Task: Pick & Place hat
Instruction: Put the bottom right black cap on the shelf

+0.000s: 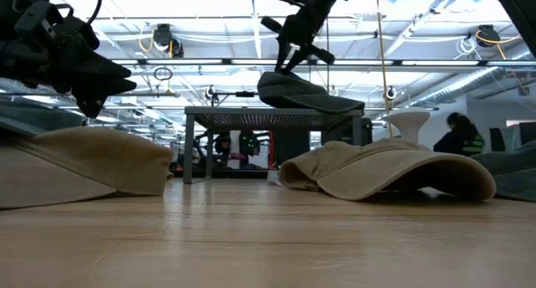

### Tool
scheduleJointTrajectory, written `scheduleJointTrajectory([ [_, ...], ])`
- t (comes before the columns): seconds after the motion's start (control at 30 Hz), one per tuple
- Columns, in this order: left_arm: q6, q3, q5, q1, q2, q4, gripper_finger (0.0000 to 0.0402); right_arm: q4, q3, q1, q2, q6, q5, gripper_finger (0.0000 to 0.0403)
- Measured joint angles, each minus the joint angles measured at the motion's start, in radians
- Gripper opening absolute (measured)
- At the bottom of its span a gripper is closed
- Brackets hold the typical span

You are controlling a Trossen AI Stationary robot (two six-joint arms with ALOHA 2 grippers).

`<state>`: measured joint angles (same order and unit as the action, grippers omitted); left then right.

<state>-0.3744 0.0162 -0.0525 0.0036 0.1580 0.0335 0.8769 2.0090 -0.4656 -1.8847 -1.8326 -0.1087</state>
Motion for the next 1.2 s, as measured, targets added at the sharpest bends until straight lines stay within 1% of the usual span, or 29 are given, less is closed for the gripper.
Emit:
scheduleJointTrajectory([
  [0.07,0.000,0.000,0.000,0.000,0.000,0.000,0.0122,-0.026,-0.009,-0.006,0.001,-0.038,0.005,0.0043],
  [0.2,0.000,0.000,0.000,0.000,0.000,0.000,0.0122,-0.186,-0.049,-0.023,0.001,-0.053,0.006,0.0045],
  [0.27,0.000,0.000,0.000,0.000,0.000,0.000,0.0122,-0.235,-0.065,-0.034,0.001,-0.054,0.006,0.0046],
  [0.5,0.000,0.000,0.000,0.000,0.000,0.000,0.0122,-0.249,-0.138,-0.039,0.001,-0.052,0.009,0.0049],
  [0.67,0.000,0.000,0.000,0.000,0.000,0.000,0.0122,-0.303,-0.168,-0.046,0.001,0.030,0.006,0.0072],
  [0.87,0.000,0.000,0.000,0.000,0.000,0.000,0.0122,-0.348,-0.168,-0.052,0.001,0.079,0.013,0.0108],
  [1.0,0.000,0.000,0.000,0.000,0.000,0.000,0.0122,-0.341,-0.169,-0.056,0.008,0.146,0.074,0.0134],
  [1.13,0.000,0.000,0.000,0.000,0.000,0.000,0.0122,-0.338,-0.169,-0.057,0.020,0.255,0.085,0.0159],
  [1.2,0.000,0.000,0.000,0.000,0.000,0.000,0.0122,-0.331,-0.169,-0.057,0.027,0.370,0.080,0.0168],
])
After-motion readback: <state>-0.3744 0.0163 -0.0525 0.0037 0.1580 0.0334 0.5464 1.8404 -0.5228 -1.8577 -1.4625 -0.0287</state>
